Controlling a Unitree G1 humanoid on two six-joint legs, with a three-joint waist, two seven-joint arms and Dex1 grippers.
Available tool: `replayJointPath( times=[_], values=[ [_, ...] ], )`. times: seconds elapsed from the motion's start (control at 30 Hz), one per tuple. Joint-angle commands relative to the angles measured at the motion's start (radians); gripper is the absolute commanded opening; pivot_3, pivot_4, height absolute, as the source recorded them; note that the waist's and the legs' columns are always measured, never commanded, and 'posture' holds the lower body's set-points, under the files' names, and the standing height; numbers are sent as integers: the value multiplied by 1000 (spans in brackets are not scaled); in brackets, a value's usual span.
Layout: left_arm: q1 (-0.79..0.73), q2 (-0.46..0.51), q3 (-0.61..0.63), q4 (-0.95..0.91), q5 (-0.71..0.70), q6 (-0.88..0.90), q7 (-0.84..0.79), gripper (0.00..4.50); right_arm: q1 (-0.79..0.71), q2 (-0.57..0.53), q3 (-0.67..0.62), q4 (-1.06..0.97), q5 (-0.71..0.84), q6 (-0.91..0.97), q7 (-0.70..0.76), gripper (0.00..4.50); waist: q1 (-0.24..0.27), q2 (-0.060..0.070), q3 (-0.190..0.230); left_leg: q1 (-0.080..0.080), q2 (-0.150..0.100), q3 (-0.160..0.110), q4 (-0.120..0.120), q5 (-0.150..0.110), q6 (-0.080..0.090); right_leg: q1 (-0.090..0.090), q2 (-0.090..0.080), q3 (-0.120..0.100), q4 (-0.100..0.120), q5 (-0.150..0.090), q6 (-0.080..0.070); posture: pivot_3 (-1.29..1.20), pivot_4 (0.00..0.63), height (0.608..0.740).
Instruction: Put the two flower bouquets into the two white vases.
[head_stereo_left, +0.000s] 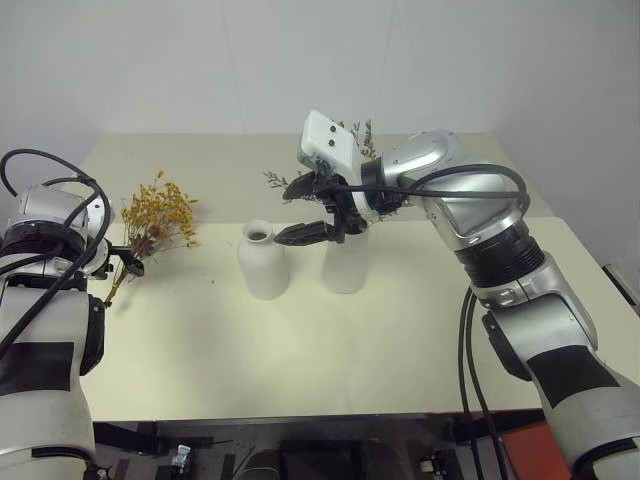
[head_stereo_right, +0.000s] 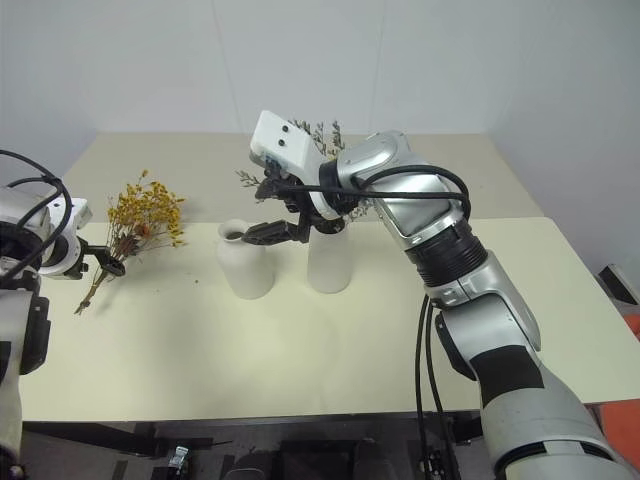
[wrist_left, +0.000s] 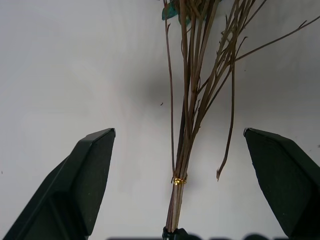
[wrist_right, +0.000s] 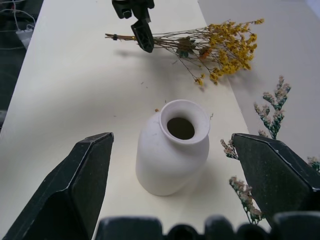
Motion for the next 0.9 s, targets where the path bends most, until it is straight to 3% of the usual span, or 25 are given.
replayJointPath(
  times=[0.03,0.17,0.53,0.9],
  values=[
    [-24,5,16,2,19,-18,3,4309,-11,-4,-39,-41,-4,2,7,4495,0,0,0,0,0,0,0,0,0,0,0,0,0,0,0,0,150,740],
    [-22,-1,28,9,24,-25,12,3364,-6,-6,-41,-45,-4,7,9,4500,0,0,0,0,0,0,0,0,0,0,0,0,0,0,0,0,150,740],
    [-18,-11,62,21,27,-42,48,203,19,-15,-41,-77,0,27,14,4500,0,0,0,0,0,-1,0,0,0,0,0,-1,0,0,0,0,150,740],
    [-23,-4,74,15,34,-57,69,203,31,-20,-50,-94,1,45,17,4500,0,0,0,0,0,-1,0,0,0,0,0,-1,0,0,0,0,150,740]
  ],
)
